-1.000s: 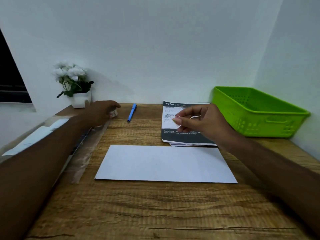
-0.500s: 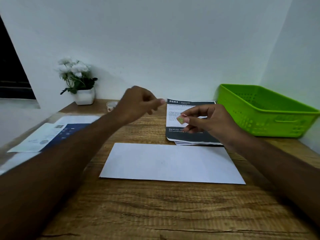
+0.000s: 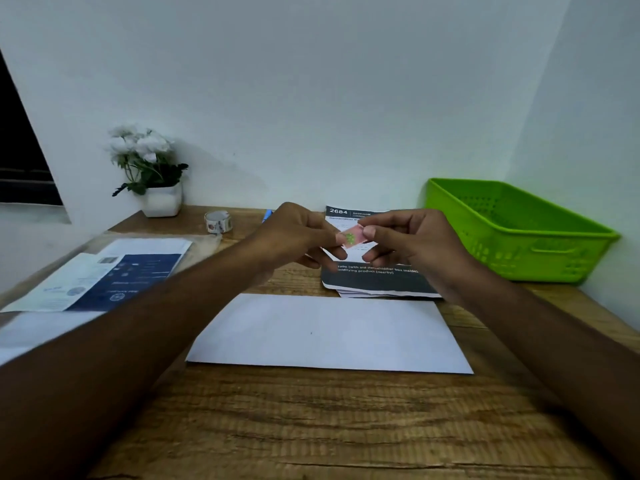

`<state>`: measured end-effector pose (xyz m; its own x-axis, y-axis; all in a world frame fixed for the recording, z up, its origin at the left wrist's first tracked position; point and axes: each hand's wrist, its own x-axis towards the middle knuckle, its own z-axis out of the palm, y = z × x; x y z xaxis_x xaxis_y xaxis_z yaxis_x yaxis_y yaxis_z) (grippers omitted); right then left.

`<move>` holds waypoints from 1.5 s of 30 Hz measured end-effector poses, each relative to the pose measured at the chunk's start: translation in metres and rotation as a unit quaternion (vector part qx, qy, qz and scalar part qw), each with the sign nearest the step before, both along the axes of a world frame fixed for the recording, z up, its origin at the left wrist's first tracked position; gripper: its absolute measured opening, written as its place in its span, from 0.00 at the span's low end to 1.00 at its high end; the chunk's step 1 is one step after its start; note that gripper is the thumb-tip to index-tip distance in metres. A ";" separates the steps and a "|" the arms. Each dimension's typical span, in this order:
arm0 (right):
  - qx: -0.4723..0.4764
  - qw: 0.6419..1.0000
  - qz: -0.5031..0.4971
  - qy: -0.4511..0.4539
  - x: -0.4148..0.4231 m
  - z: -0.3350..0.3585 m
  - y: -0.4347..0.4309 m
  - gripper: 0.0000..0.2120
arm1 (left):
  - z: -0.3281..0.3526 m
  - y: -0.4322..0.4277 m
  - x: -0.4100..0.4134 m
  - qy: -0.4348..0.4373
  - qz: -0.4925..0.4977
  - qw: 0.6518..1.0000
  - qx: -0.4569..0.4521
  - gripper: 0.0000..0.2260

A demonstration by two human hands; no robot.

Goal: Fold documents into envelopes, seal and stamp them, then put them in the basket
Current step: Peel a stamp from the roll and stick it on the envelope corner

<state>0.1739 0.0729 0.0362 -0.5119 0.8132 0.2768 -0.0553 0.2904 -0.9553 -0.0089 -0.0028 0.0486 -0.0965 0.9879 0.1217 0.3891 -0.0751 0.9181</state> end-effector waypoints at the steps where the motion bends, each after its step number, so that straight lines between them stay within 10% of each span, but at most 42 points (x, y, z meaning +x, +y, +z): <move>1: 0.003 1.000 0.001 0.000 0.001 0.001 0.001 0.07 | 0.000 0.000 -0.001 -0.007 -0.005 1.000 -0.002 0.07; 31: -0.036 0.999 0.022 0.012 0.006 0.014 -0.009 0.09 | 0.000 -0.001 0.011 -0.157 0.042 0.980 0.112 0.03; 45: -0.028 0.999 0.040 -0.004 0.007 0.017 -0.013 0.13 | 0.008 -0.006 0.010 0.019 -0.024 0.984 0.173 0.05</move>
